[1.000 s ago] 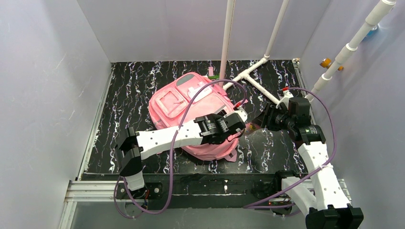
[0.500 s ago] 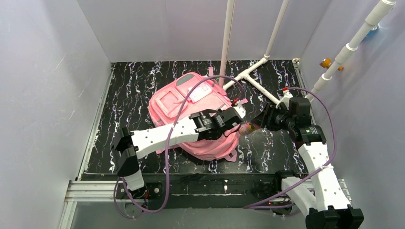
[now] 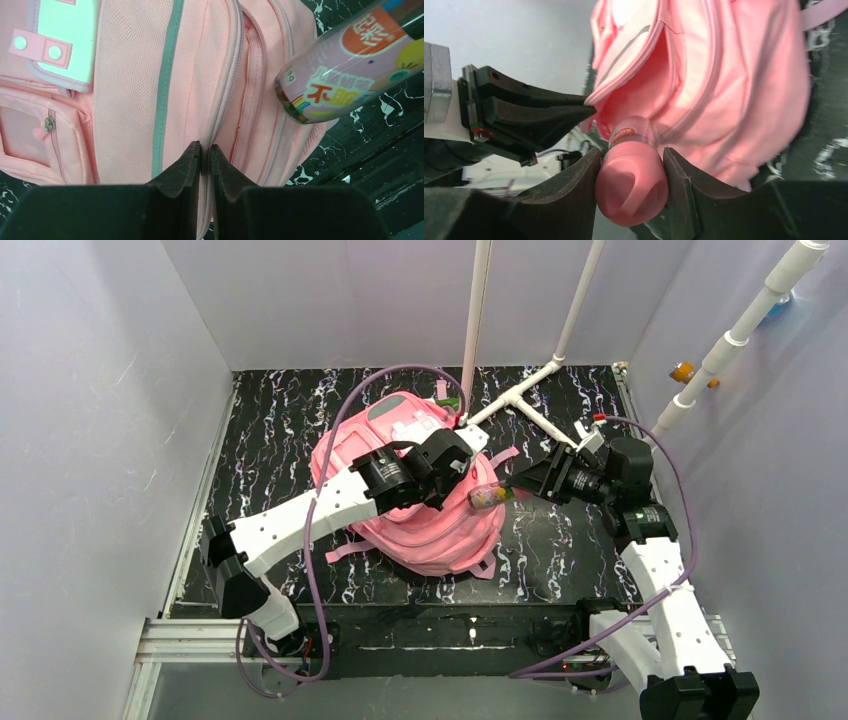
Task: Pack the student bag
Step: Place the stationery in the student bag.
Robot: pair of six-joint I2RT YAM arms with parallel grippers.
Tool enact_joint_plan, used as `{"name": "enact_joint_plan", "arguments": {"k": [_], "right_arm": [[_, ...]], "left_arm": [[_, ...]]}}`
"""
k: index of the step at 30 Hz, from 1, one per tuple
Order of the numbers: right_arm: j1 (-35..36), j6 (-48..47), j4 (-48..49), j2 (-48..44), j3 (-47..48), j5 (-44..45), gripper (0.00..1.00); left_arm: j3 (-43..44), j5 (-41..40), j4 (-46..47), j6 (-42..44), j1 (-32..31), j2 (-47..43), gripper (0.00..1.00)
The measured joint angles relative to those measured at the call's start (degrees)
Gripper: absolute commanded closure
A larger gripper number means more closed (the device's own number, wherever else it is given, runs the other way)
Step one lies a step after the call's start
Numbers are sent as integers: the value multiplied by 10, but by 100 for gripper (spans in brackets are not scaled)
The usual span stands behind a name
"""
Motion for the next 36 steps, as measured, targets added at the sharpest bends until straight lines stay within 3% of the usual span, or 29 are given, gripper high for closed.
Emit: {"name": "enact_joint_plan", "arguments": {"k": [6, 19, 25, 28, 33, 36], "right_arm": [[12, 157, 171, 17, -64, -41, 99], [185, 251, 372, 167, -71, 61, 99], [233, 276, 447, 213, -83, 94, 67], [239, 270, 469, 226, -87, 96, 59], [241, 208, 436, 242, -56, 98, 43], [240, 172, 422, 257, -33, 101, 25]], "left_arm": [[21, 2, -10, -6, 9, -21, 100], [38, 12, -20, -5, 13, -46, 100], [41, 10, -20, -3, 15, -46, 100], [42, 9, -20, -2, 16, -46, 100], [42, 8, -19, -4, 16, -46, 100], [41, 6, -15, -7, 19, -46, 100]]}}
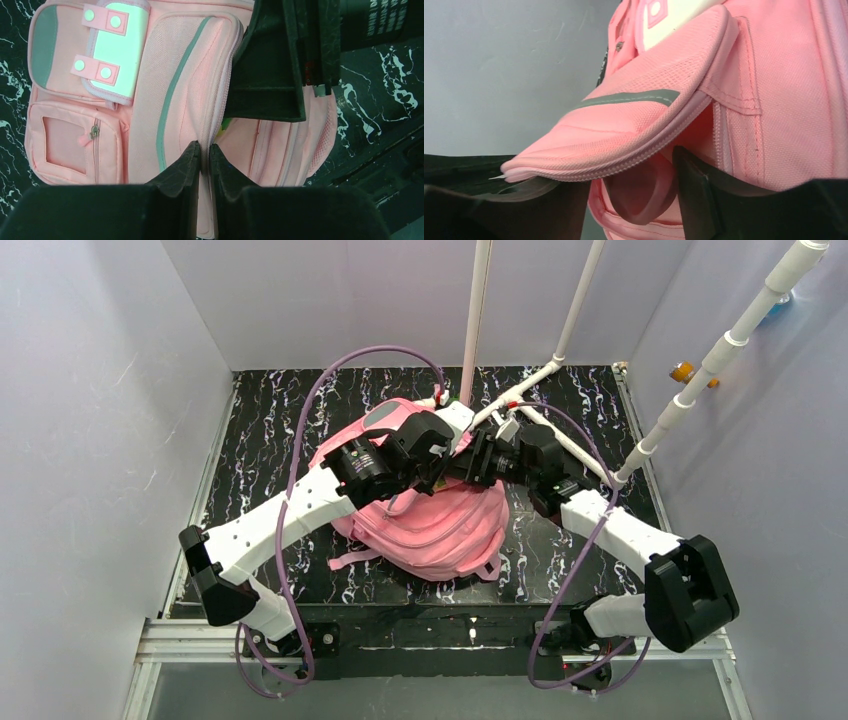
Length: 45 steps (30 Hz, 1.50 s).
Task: Pack the student bag
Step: Place the stationery in the student bag.
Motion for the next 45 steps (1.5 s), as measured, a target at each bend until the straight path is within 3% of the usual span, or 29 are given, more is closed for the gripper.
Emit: {"name": "enact_joint_plan", "arguments": {"k": [6, 7, 8, 14, 20, 22, 26, 30, 33, 39, 45], "right_arm": [[-1, -71, -62, 30, 38, -2, 14], [-1, -79, -70, 32, 45, -3, 4], [0, -87, -79, 33, 50, -3, 2], [-1, -149, -199, 14, 93, 40, 2], [-1, -248, -370, 11, 194, 115, 4], [-2, -272, -408, 3, 214, 144, 8], [-9, -287, -451, -39, 212, 173, 30], [-1, -259, -418, -86, 160, 160, 59], [16, -225, -381, -112, 100, 154, 69], [19, -162, -330, -139, 25, 154, 72], [38, -118, -245, -131, -20, 144, 63]], "left_arm": [[0, -2, 9, -6, 3, 0, 100], [0, -2, 11, -7, 3, 0, 100], [0, -2, 13, -8, 3, 0, 100], [-11, 1, 25, -13, 3, -1, 100], [-12, 4, 31, -16, 3, -1, 100], [-12, 7, 31, -17, 3, -1, 100], [-13, 20, 26, -19, 1, -1, 100], [-14, 29, 24, -19, -2, -1, 100], [-14, 32, 24, -21, -2, -1, 100], [-15, 39, 23, -23, -2, -1, 100], [-15, 42, 20, -24, -2, -1, 100]]}}
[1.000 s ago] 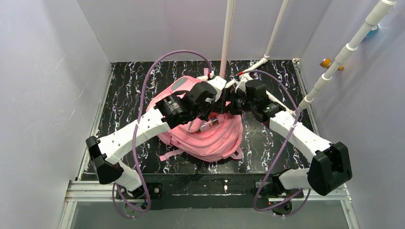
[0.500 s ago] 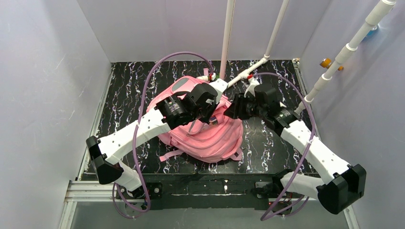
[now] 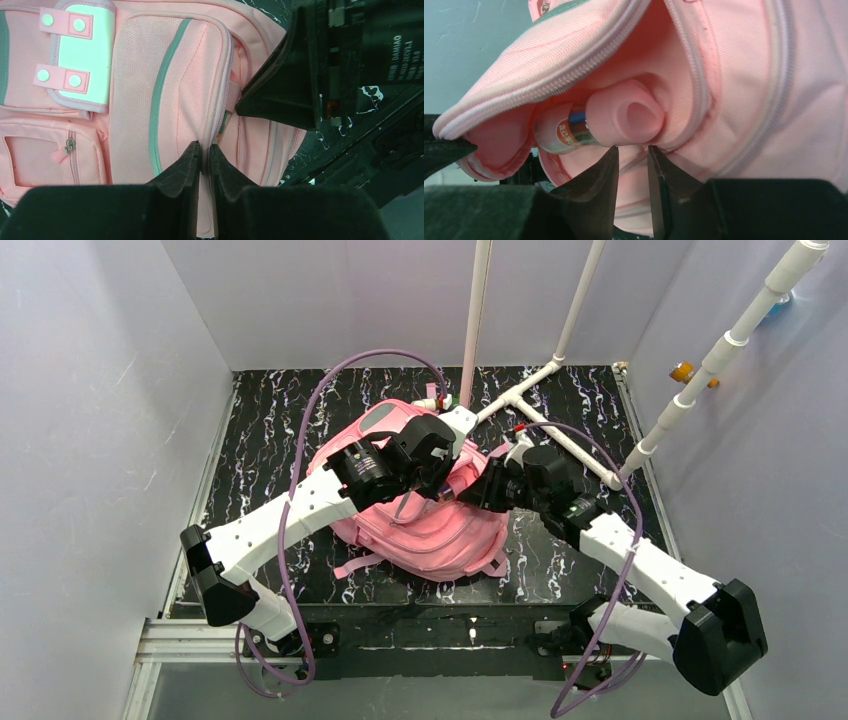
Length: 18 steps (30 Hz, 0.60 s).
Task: Pack the student bag
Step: Place the stationery in the student bag.
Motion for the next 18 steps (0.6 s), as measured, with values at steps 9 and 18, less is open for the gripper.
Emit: {"name": "enact_joint_plan", "arguments": {"k": [9, 18], "right_arm": [[28, 81, 205, 114, -11, 0, 57], [43, 106, 210, 60, -37, 64, 41]], "left_arm": [[-6, 3, 0, -10, 0, 0, 100], [-46, 12, 34, -31, 1, -9, 100]]}}
